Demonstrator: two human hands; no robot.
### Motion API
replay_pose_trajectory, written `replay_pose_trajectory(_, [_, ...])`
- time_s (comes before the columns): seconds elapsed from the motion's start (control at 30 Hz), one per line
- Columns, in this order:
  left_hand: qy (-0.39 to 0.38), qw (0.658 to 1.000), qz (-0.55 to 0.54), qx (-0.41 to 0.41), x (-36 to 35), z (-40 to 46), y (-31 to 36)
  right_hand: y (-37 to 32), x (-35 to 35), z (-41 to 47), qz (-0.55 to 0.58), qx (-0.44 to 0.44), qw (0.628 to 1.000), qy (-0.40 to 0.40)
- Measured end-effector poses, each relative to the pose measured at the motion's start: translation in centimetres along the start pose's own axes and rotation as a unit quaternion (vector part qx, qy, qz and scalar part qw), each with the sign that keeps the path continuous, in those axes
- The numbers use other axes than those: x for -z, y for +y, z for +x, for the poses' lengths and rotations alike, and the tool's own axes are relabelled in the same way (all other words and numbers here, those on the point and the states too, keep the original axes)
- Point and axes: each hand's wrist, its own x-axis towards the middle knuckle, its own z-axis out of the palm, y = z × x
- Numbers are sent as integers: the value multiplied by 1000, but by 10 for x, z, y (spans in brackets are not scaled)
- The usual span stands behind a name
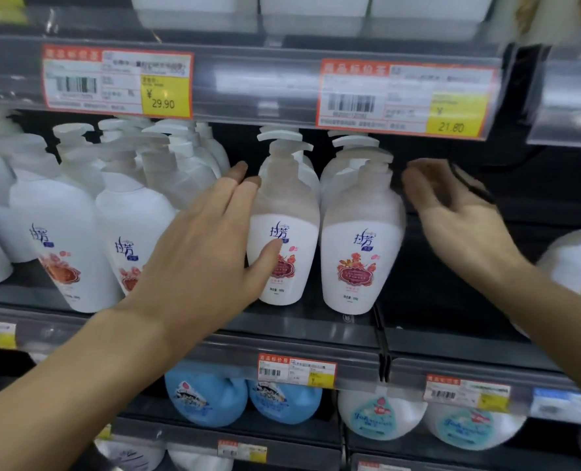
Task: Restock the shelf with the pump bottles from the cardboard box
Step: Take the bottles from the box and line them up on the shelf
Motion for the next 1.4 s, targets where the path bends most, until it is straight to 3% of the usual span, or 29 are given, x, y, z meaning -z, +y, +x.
replay_pose_trajectory(0.2, [-13, 1000, -15, 4, 1, 2, 15, -3, -9, -28, -113, 43, 992, -39])
replay_pose_trajectory(0.83, [-33, 991, -68, 115, -30, 23, 14, 21, -26, -21, -50, 41, 998, -28])
replay_pose_trajectory(1.13, [-30, 990, -68, 122, -32, 21, 16, 29, -32, -21, -25, 34, 999, -23])
replay_pose_trajectory(1.4, [-38, 996, -33, 75, -31, 5, 13, 24, -32, -31, -47, 26, 997, -47])
